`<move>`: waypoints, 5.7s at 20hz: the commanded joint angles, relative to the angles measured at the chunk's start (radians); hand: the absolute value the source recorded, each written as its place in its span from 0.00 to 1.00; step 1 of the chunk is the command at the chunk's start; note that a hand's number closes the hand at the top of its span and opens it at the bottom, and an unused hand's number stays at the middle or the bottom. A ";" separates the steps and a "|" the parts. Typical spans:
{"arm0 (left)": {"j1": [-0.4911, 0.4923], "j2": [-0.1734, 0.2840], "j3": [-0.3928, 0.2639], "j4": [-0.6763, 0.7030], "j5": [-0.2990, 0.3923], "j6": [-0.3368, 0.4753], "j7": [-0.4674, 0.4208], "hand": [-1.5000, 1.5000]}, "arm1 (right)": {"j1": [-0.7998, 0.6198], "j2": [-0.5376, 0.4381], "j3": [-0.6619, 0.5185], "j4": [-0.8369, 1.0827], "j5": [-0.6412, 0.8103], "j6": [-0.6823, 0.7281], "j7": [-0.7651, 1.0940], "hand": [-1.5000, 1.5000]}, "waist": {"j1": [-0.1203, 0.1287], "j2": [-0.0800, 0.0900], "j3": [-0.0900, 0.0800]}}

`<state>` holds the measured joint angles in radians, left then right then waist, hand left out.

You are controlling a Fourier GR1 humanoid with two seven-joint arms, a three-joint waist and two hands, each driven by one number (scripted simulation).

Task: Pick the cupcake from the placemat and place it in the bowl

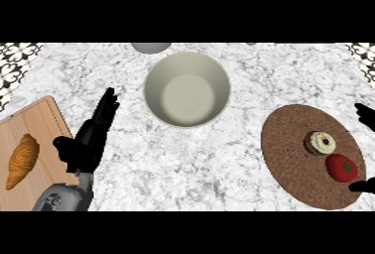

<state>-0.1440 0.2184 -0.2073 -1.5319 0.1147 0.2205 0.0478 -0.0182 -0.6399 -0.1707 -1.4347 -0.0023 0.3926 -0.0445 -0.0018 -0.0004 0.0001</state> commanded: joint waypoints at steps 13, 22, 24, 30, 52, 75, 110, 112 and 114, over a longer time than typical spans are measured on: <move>-0.039 -0.036 0.105 0.016 -0.037 -0.092 0.029 0.50 | -0.047 0.140 -0.065 0.148 0.033 0.087 -0.081 0.00 | 0.003 0.001 0.000; 0.029 -0.101 0.088 0.019 -0.111 -0.099 -0.018 0.50 | -0.081 0.205 -0.070 0.237 0.108 0.067 -0.160 0.00 | 0.003 0.001 0.000; -0.067 -0.105 0.118 0.006 -0.096 -0.104 0.083 0.50 | -0.117 0.209 -0.073 0.275 0.123 0.057 -0.157 0.00 | 0.003 0.001 0.000; 0.040 -0.079 0.125 -0.073 -0.083 -0.139 0.049 0.50 | -0.134 0.221 -0.017 0.362 0.296 -0.096 -0.180 0.00 | 0.012 0.001 0.000; 0.014 -0.125 0.134 -0.009 -0.128 -0.159 0.027 0.50 | -0.223 0.258 0.288 0.426 0.533 0.036 -0.567 1.00 | 0.028 0.000 0.000; 0.016 -0.135 0.145 -0.036 -0.156 -0.110 0.058 0.50 | -0.243 -0.039 0.549 -0.490 -0.078 0.323 -0.719 1.00 | -0.026 -0.009 -0.001; 0.020 -0.183 0.114 -0.003 -0.177 -0.147 -0.001 0.50 | -1.002 0.414 0.545 0.322 0.323 -0.122 -0.370 1.00 | 0.034 0.009 -0.001; -0.057 -0.166 0.140 -0.006 -0.183 -0.129 0.087 0.50 | -0.995 0.443 0.568 0.403 0.393 -0.181 -0.441 1.00 | 0.027 0.008 0.000; -0.084 -0.148 0.166 0.020 -0.153 -0.164 0.044 0.50 | -1.045 0.483 0.556 0.546 0.423 -0.232 -0.494 1.00 | 0.036 0.013 -0.001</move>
<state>-0.1870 0.0615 -0.0583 -1.5359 -0.0453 0.0671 0.1009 -1.0186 -0.2103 0.3889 -1.0920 0.3397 0.2428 -0.4259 0.0302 0.0088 -0.0005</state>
